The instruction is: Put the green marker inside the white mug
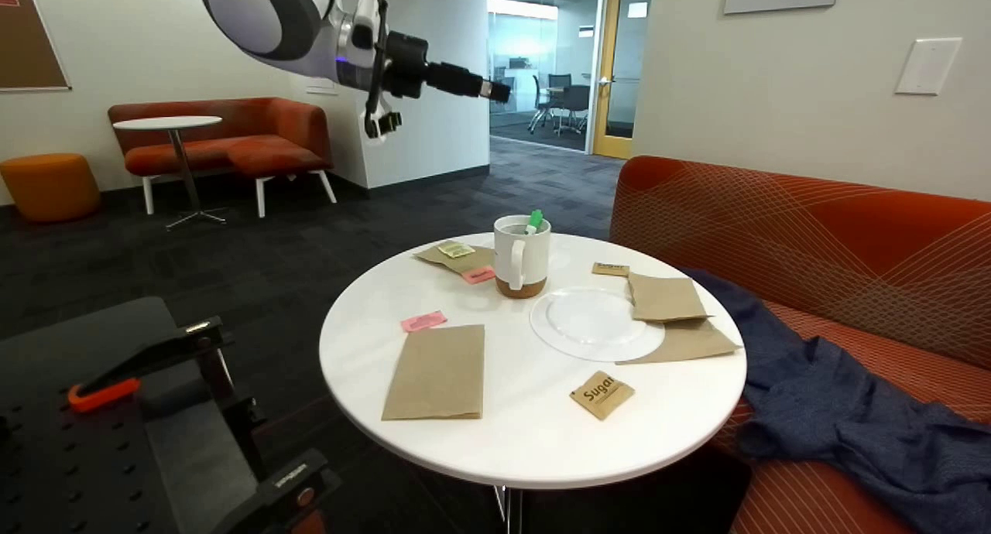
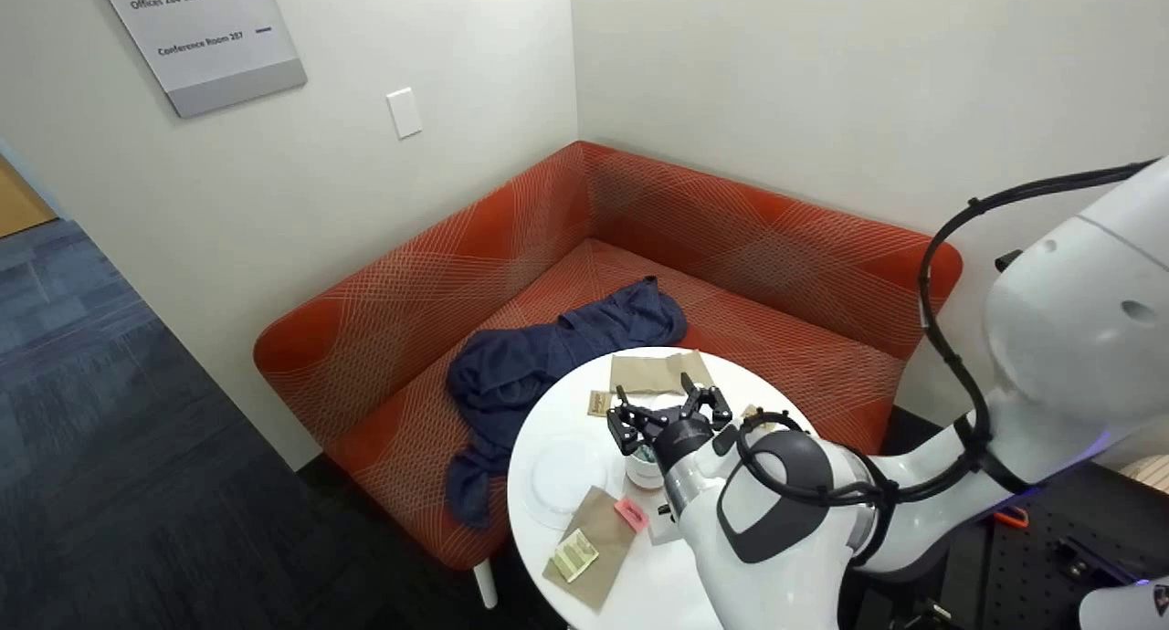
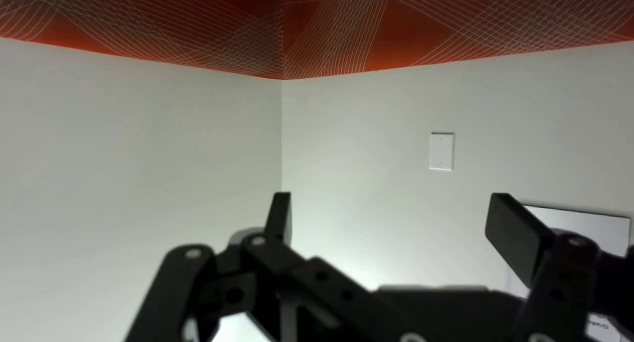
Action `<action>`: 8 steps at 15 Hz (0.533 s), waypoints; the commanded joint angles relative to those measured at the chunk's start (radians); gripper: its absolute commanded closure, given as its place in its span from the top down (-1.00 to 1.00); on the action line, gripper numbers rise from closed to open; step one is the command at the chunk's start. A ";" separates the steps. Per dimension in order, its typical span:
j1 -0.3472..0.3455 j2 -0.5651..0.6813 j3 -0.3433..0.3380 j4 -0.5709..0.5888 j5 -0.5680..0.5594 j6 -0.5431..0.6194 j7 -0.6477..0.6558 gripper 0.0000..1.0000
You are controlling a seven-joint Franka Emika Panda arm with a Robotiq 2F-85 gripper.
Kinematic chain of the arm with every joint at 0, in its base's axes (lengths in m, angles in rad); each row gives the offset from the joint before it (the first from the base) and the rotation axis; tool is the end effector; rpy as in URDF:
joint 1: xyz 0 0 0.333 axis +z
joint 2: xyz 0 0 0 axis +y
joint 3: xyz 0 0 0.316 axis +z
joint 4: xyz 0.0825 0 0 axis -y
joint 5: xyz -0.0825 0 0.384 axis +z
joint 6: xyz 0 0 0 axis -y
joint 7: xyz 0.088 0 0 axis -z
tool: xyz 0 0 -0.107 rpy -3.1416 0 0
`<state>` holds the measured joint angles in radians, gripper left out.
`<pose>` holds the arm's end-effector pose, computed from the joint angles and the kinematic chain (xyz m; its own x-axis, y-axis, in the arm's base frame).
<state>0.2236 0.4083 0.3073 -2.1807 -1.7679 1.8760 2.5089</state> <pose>0.5089 0.2133 0.2170 0.2153 -0.1543 0.9643 -0.6584 -0.7522 0.0267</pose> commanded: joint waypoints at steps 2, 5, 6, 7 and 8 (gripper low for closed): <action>-0.004 -0.172 0.008 -0.062 0.093 0.060 -0.122 1.00; -0.004 -0.231 0.003 -0.069 0.148 0.119 -0.198 1.00; -0.003 -0.245 0.001 -0.072 0.168 0.138 -0.225 1.00; 0.014 -0.185 -0.008 -0.034 0.135 0.093 -0.178 1.00; 0.014 -0.200 -0.008 -0.038 0.149 0.105 -0.196 1.00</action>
<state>0.2232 0.2082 0.3135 -2.2208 -1.6228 1.9801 2.3146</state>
